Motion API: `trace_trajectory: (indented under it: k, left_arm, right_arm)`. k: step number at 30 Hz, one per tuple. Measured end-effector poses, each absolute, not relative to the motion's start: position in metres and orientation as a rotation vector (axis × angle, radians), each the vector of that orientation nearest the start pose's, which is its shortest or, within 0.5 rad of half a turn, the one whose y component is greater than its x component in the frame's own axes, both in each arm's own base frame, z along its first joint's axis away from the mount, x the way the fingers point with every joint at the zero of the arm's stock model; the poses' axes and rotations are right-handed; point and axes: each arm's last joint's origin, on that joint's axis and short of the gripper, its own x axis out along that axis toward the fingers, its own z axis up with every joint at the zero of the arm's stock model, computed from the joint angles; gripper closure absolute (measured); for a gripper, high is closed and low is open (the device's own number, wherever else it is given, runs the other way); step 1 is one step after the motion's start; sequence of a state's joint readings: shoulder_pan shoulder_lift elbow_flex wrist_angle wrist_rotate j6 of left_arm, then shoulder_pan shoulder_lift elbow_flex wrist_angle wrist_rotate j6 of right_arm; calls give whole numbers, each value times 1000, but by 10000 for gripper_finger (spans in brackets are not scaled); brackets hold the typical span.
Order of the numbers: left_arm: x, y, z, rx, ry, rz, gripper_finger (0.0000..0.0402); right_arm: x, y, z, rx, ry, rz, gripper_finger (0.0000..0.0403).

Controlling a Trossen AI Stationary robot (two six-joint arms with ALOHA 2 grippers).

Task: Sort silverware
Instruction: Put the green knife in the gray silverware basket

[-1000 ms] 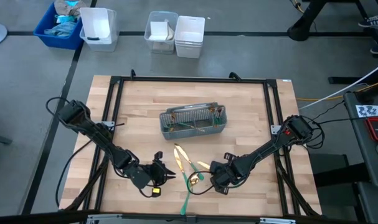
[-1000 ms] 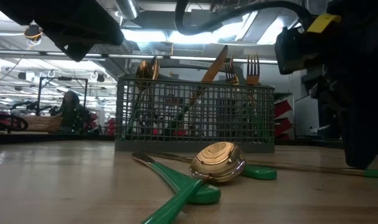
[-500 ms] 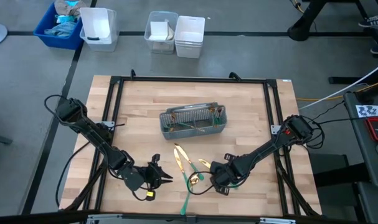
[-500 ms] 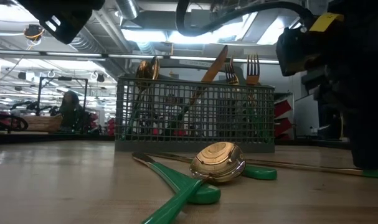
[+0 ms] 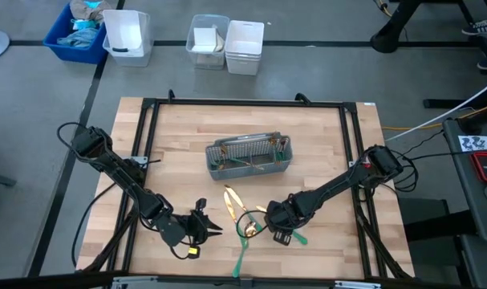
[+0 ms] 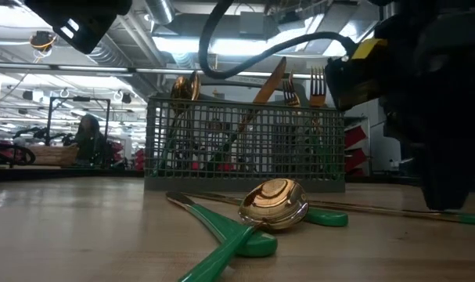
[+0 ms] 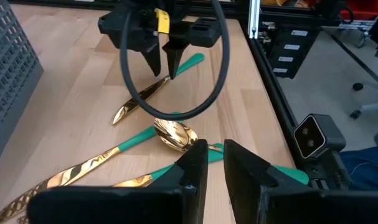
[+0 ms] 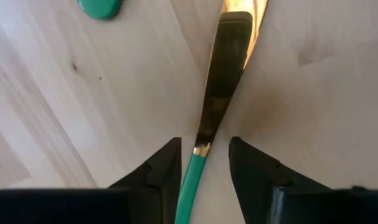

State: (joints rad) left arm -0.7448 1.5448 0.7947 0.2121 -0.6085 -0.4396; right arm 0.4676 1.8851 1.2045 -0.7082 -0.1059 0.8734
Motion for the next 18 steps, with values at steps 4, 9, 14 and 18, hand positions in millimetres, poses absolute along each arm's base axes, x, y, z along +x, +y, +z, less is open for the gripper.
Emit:
trace_trajectory:
  k: [4,9,14,18]
  left_arm:
    - [240,-199,197,-89,438,-39,357]
    - [240,-199,197,-87,444,-37,357]
    - [240,-199,195,-78,455,-34,357]
    - [240,-199,195,-78,455,-35,357]
  right_arm:
    - [309,158,152,457,1461,-161,267]
    - [310,157,152,431,1433,-189,267]
    - [310,156,152,416,1404,-225,267]
    - [309,159,152,410,1402,-223,267]
